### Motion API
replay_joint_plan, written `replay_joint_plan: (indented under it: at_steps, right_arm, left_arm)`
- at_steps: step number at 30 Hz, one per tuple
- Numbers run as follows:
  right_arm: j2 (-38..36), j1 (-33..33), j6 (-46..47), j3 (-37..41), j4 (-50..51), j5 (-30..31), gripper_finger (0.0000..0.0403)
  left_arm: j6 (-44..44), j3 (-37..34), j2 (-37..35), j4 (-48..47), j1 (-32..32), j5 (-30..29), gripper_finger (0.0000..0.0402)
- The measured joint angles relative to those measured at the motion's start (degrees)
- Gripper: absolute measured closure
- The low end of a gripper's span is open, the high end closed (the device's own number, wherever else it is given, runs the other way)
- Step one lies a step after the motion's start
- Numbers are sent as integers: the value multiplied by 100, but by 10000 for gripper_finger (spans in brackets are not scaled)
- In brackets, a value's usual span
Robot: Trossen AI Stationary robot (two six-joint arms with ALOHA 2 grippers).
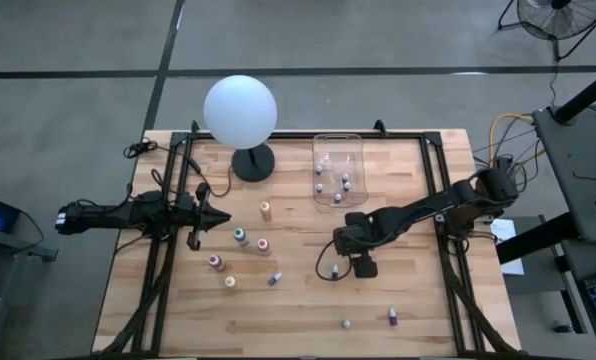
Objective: Pick & Place food coloring
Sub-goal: Put the small red food coloring bottle into the transparent bin
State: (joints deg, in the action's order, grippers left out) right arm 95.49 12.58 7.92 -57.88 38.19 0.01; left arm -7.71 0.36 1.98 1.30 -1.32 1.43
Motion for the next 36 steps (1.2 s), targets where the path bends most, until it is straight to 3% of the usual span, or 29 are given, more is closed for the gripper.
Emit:
replay_joint_plan:
  at_steps: [19, 36]
  right_arm:
    - [102, -59, -47, 80, 46, -44, 189]
    - [102, -59, -49, 95, 51, 4, 298]
  left_arm:
    - [0, -2, 11, 0, 0, 0, 401]
    - [-2, 0, 11, -2, -2, 0, 401]
